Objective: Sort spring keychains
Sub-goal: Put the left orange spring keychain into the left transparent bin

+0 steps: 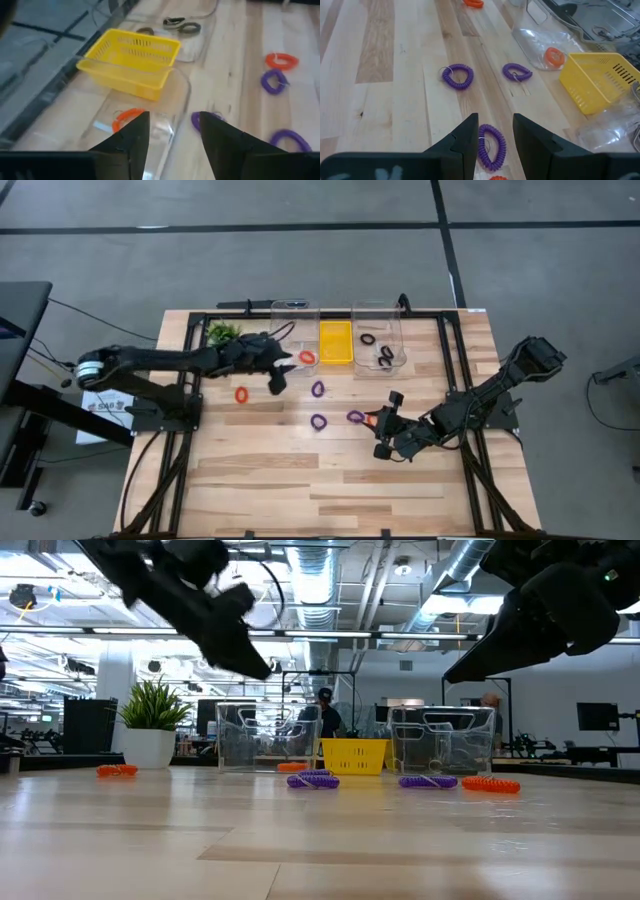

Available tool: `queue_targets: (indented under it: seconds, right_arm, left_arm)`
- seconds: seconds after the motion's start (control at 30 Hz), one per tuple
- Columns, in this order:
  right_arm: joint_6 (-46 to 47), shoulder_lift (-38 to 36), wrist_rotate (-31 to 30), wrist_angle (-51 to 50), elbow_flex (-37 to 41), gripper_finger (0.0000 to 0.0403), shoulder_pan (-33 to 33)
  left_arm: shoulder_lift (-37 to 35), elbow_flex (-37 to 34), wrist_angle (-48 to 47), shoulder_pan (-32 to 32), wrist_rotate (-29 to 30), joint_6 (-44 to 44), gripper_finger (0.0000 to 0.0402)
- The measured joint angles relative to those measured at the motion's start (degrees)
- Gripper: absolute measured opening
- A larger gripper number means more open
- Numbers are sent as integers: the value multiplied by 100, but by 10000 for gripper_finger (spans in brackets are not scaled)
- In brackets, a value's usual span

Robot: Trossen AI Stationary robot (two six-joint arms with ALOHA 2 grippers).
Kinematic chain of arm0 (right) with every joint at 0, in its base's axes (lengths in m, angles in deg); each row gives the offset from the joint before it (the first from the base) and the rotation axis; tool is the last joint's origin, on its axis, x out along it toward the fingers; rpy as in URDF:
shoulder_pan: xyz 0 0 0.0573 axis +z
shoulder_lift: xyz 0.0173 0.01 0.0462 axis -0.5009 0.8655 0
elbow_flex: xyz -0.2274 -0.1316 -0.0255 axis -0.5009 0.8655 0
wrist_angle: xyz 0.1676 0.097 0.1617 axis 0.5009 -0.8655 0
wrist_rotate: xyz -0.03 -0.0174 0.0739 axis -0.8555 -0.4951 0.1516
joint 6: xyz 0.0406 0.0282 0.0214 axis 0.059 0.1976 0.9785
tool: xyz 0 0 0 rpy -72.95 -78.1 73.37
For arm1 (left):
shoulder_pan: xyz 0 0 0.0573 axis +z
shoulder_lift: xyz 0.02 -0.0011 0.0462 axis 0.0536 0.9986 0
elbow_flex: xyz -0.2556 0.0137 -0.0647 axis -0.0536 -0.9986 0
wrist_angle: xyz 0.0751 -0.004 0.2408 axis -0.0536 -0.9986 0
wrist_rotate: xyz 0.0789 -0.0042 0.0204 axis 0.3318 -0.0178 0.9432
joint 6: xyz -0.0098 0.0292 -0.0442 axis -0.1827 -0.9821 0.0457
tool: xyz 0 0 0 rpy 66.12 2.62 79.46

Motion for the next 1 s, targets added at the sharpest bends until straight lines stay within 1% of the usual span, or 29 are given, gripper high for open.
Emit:
queue_targets:
  seconds: [0.1,0.17,0.27,0.37,0.47,0.57,0.73,0.77,0.93,1.0]
  right_arm:
    - [-2,0,0,0,0,114,0]
    - [-1,0,1,1,0,114,0]
    - [0,0,7,2,0,114,0]
    - [0,0,17,26,0,114,0]
    - [0,0,20,57,0,114,0]
    - [-2,0,20,68,0,114,0]
    - [-2,0,48,66,0,114,0]
    - [-2,0,75,66,0,114,0]
    - [-2,0,160,66,0,114,2]
    - [-1,0,163,66,0,114,0]
  left_arm:
    - [-569,0,-918,-508,500,35,161]
    - [-841,-80,-1338,-964,864,301,156]
    - [-1079,-371,-1692,-1681,1444,979,148]
    - [-1100,-787,-1754,-2302,2023,1696,142]
    - [-987,-1215,-1771,-2635,2492,2291,135]
    - [-959,-1479,-1871,-2599,2734,2564,129]
    - [-981,-1539,-2385,-2146,2817,3475,125]
    - [-981,-1539,-2439,-2037,2729,3629,125]
    - [-976,-1539,-2516,-1669,1799,4118,124]
    - [-973,-1539,-2618,-1643,1631,4320,123]
